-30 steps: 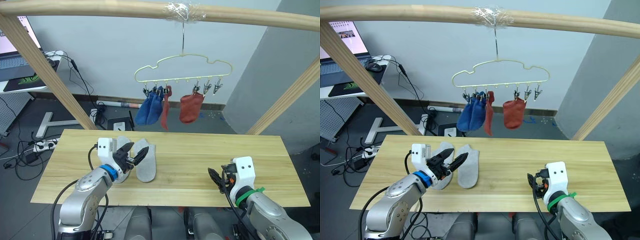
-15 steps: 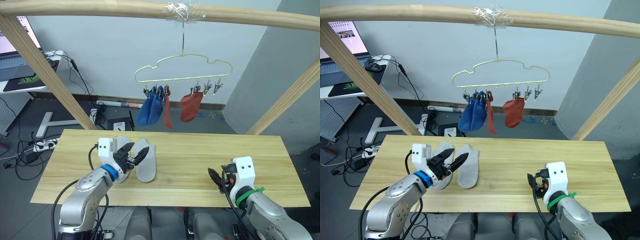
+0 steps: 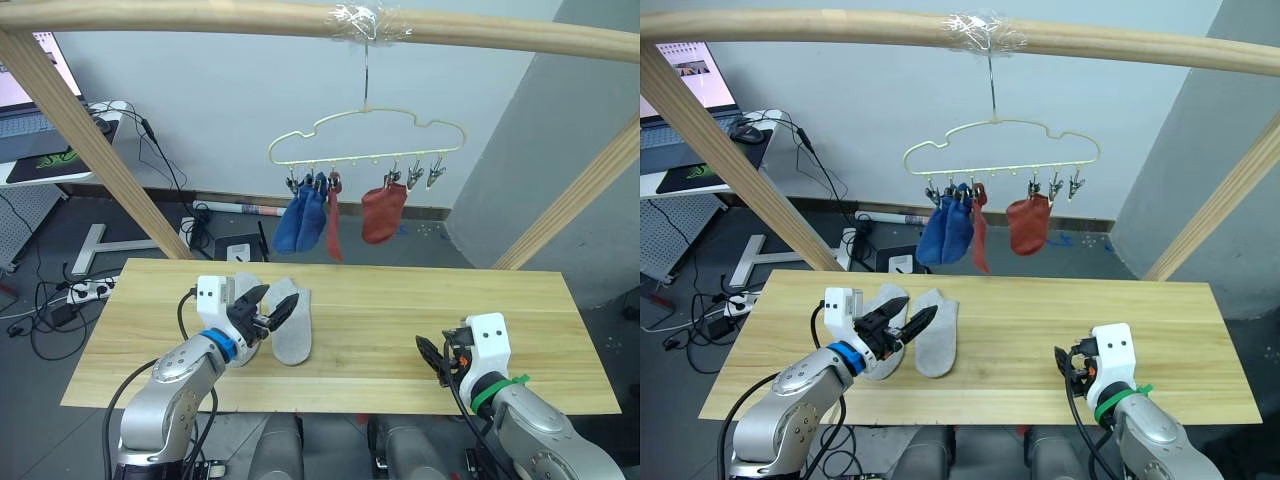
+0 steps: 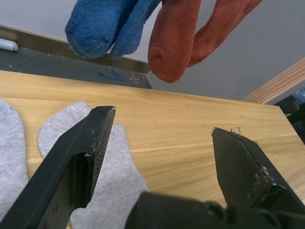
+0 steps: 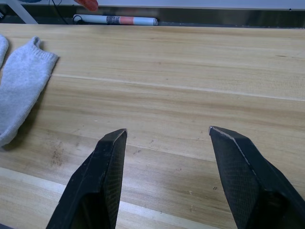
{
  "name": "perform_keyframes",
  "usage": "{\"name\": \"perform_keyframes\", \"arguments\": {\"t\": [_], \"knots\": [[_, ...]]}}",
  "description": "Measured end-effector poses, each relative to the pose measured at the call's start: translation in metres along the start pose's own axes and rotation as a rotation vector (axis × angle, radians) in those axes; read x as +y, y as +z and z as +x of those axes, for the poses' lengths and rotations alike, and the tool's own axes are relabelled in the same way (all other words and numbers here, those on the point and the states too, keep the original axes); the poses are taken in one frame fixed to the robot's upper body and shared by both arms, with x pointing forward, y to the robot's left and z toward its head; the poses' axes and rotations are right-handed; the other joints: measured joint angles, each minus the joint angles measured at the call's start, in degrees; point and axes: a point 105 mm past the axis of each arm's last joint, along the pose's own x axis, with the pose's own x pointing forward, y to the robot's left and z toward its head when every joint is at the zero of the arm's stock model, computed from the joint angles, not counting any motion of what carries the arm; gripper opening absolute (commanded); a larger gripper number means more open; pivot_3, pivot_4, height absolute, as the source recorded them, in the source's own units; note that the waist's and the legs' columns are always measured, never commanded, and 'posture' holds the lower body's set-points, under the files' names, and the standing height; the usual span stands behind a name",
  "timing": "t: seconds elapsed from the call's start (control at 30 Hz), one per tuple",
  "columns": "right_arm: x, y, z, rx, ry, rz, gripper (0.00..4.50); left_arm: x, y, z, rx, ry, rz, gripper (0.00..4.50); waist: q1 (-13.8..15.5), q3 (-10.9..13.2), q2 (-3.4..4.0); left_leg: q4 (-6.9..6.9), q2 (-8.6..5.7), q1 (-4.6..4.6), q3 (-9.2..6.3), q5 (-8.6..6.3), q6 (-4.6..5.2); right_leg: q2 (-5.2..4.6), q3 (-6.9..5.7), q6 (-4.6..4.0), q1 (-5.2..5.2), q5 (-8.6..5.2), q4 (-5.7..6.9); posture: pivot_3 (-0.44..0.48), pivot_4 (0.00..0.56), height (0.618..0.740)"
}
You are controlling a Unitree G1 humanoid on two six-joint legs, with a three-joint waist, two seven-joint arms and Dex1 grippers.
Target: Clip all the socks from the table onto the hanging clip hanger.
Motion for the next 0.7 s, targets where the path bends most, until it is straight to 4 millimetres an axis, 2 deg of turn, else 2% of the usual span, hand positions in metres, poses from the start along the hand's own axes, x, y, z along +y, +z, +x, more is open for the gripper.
{"name": "perform_keyframes", "arguments": {"t": [0.13, 0.23, 0.53, 0.63, 0.7], "knots": [[0.0000, 0.0001, 0.0000, -0.001, 0.000, 0.001, 2.87, -0.0001, 0.0000, 0.0001, 0.000, 0.000, 0.000, 3.70, 0.00, 0.00, 0.00, 0.00, 0.00, 0.00, 0.00, 0.00, 0.00, 0.00, 0.00, 0.00, 0.00, 0.00, 0.00, 0.076, 0.203, 0.740], [0.0001, 0.0001, 0.0000, -0.001, 0.001, 0.001, 1.93, -0.0001, 0.0000, 0.0001, 0.000, -0.001, 0.000, 3.70, 0.00, 0.00, 0.00, 0.00, 0.00, 0.00, 0.00, 0.00, 0.00, 0.00, 0.00, 0.00, 0.00, 0.00, 0.00, 0.076, 0.203, 0.740], [0.0001, 0.0005, 0.0000, -0.002, 0.003, 0.003, 1.93, -0.0007, 0.0001, 0.0004, 0.000, -0.003, 0.001, 3.70, -0.01, 0.00, 0.00, 0.00, 0.00, 0.00, 0.00, 0.00, 0.00, 0.00, 0.00, 0.00, 0.00, 0.00, 0.00, 0.071, 0.199, 0.740], [-0.0007, 0.0007, -0.0002, -0.002, 0.001, 0.005, 2.53, -0.0008, 0.0003, 0.0006, -0.001, -0.004, 0.001, 3.70, -0.01, 0.00, 0.00, 0.00, 0.00, 0.00, 0.00, 0.00, 0.00, 0.00, -0.01, 0.00, 0.00, 0.00, 0.00, 0.072, 0.198, 0.740], [0.0000, 0.0003, -0.0003, 0.000, 0.007, 0.012, 3.18, -0.0010, 0.0005, 0.0007, -0.001, -0.005, 0.002, 3.70, -0.01, 0.00, 0.00, 0.00, 0.00, 0.00, 0.00, 0.00, 0.00, 0.00, 0.00, 0.00, 0.00, 0.00, 0.01, 0.072, 0.198, 0.740]]}}
